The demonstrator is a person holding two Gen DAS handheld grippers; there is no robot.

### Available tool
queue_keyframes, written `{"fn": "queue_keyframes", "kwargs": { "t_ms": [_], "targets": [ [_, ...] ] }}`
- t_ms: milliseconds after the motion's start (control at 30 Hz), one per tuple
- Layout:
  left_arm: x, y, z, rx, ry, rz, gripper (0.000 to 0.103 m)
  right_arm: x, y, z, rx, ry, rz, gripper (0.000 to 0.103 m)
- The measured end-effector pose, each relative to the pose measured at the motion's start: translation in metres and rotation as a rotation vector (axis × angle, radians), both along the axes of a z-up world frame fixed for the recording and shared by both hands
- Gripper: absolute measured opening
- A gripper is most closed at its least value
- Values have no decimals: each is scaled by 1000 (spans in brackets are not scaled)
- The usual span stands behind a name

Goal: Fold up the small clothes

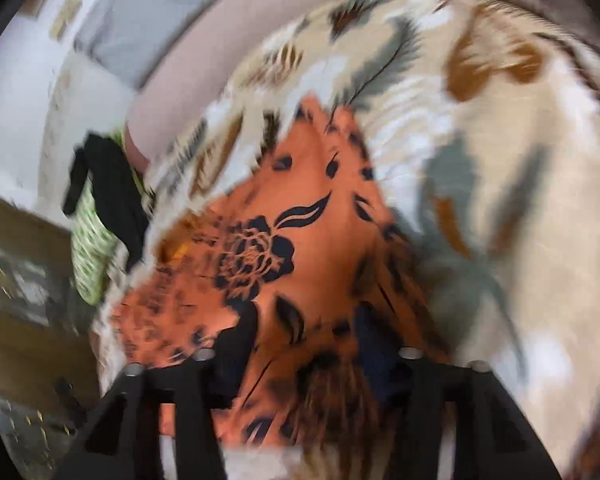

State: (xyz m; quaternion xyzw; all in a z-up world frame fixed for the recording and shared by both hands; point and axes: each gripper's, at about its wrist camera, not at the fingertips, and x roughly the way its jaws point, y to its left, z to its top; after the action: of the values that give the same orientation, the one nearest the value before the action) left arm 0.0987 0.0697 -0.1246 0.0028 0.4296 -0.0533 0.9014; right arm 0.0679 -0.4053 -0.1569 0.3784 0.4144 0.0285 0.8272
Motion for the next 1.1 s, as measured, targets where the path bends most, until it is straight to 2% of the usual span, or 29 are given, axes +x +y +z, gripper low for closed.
{"fn": "queue_keyframes", "kwargs": {
  "t_ms": [33,133,167,200,267,367,400,433,567,600,633,667,700,767,800,833,867,933,1000,1100],
  "targets": [
    [-6,-2,6,1,-17,-4,58,-20,1,3,31,-27,-18,75],
    [-19,-9,5,-34,-39,-12,64,-62,5,-18,171,25,-92,77],
    [-18,-14,-5,-40,-5,-4,64,-68,7,-28,226,36,-110,78],
    [-17,-16,-15,-39,27,-8,64,-69,9,-42,294,56,-128,78],
    [-10,-23,-44,-1,130,12,64,-61,5,-62,363,52,-217,78],
    [-11,-27,-47,26,120,29,64,-42,-4,-73,417,2,-306,76],
    [-11,-28,-46,26,124,35,64,-36,-3,-74,403,15,-301,52],
    [-11,-27,-45,20,131,39,64,-29,-1,-74,380,45,-274,10],
    [-10,-21,-39,-9,140,45,64,-47,-1,-51,251,12,-273,9],
    [-10,-16,-38,-22,139,54,64,-49,-2,-54,237,29,-276,11],
    [-13,-15,-34,-35,133,64,64,-52,-3,-60,214,83,-275,18],
    [-14,-14,-28,-47,112,72,64,-51,-3,-73,250,110,-248,19],
    [-17,-13,-20,-49,72,75,64,-53,-7,-70,266,93,-236,20],
    [-15,-14,-18,-2,27,70,64,-53,-14,-49,184,77,-177,40],
    [-10,-15,-25,23,44,65,64,-53,-17,-40,135,66,-172,65],
    [-1,-14,-40,46,95,60,64,-53,-22,-28,84,41,-179,71],
    [3,-11,-48,48,118,63,65,-50,-28,-15,42,5,-179,71],
    [3,-11,-53,47,83,64,66,-26,-35,1,-24,-20,-135,71],
    [3,-14,-53,59,80,65,66,24,-41,-3,-15,-3,-19,71],
    [5,-13,-55,45,86,57,66,92,-41,-24,-44,40,83,71]
  ]
}}
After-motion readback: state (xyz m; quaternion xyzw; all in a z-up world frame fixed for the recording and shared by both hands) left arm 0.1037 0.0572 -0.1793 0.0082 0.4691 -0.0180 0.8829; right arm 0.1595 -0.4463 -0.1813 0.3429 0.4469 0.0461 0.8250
